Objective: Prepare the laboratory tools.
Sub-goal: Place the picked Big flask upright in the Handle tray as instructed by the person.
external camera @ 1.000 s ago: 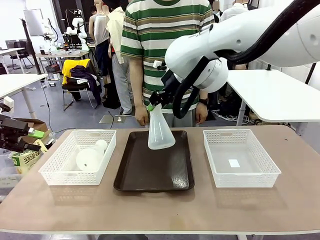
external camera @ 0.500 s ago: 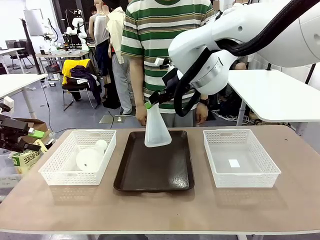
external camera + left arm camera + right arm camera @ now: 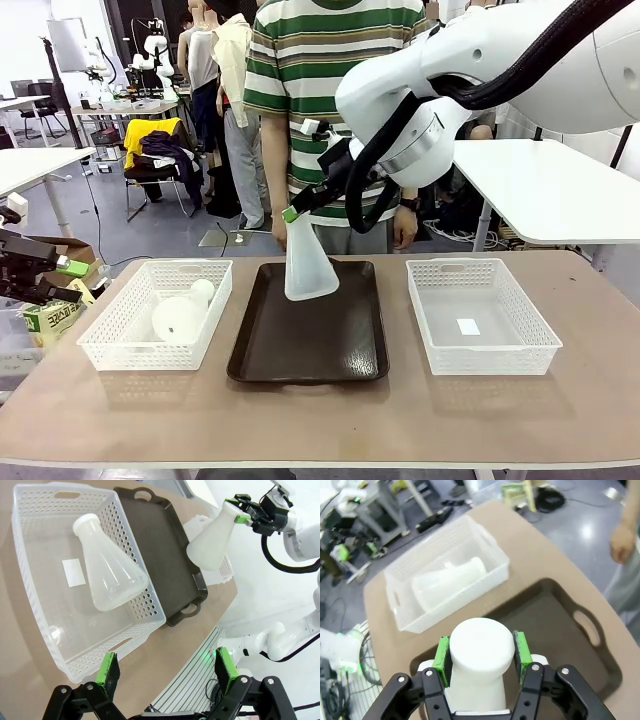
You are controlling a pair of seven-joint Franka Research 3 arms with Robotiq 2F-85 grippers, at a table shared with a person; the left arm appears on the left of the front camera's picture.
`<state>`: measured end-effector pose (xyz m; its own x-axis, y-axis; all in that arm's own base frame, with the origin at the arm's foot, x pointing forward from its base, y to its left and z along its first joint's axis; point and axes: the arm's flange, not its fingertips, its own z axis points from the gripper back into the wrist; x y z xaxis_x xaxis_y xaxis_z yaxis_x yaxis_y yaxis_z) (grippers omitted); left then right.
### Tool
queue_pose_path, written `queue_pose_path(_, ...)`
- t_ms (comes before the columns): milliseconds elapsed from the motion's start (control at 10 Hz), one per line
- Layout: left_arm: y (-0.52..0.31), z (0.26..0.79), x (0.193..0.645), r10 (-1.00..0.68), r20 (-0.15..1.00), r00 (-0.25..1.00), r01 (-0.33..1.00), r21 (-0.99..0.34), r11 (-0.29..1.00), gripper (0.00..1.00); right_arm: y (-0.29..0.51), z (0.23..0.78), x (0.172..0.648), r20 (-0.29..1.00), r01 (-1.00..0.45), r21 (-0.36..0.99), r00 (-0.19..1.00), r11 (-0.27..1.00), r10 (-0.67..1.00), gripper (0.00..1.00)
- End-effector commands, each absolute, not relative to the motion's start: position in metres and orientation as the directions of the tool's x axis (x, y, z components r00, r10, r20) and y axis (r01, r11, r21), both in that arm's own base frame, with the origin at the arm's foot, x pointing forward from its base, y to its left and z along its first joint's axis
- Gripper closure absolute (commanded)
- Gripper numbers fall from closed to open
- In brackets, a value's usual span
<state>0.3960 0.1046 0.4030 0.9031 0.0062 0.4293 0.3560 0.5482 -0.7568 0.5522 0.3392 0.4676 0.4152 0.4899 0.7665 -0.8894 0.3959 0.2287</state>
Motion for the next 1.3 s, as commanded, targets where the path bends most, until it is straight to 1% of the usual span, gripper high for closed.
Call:
queue_pose_path(0,0.105,0.403,0.395,0.011,0.435,0.9,0.36,-0.759,0.542,0.0,0.32,0.436,0.558,0.85,-0.947,0.233,0.308,0.219,0.428,1.0)
queue_pose_path(200,0.105,0.403,0.395,0.011,0.435,0.9,0.36,-0.759,0.542,0.0,0.323,0.417,0.562,0.9,-0.974,0.195,0.224,0.113,0.375,1.0)
queue_pose_path(400,0.105,0.403,0.395,0.011,0.435,0.9,0.36,-0.759,0.542,0.0,0.321,0.406,0.567,0.956,-0.995,0.065,0.083,0.075,0.281,1.0)
queue_pose_path(500,0.105,0.403,0.395,0.011,0.435,0.9,0.36,-0.759,0.542,0.0,0.319,0.401,0.571,0.971,-0.998,0.015,0.03,0.063,0.238,1.0)
queue_pose_path(600,0.105,0.403,0.395,0.011,0.435,0.9,0.36,-0.759,0.542,0.0,0.318,0.395,0.577,0.976,-1.0,-0.015,-0.01,0.019,0.219,1.0)
queue_pose_path(800,0.105,0.403,0.395,0.011,0.435,0.9,0.36,-0.759,0.542,0.0,0.315,0.39,0.588,0.982,-0.998,-0.054,-0.057,-0.021,0.182,1.0)
queue_pose_path(900,0.105,0.403,0.395,0.011,0.435,0.9,0.36,-0.759,0.542,0.0,0.317,0.387,0.594,0.975,-0.997,-0.068,-0.072,-0.027,0.209,1.0)
queue_pose_path(1100,0.105,0.403,0.395,0.011,0.435,0.9,0.36,-0.759,0.542,0.0,0.319,0.377,0.608,0.964,-0.994,-0.109,-0.108,-0.009,0.243,1.0)
queue_pose_path(1200,0.105,0.403,0.395,0.011,0.435,0.9,0.36,-0.759,0.542,0.0,0.318,0.374,0.614,0.966,-0.992,-0.124,-0.121,0.0,0.228,1.0)
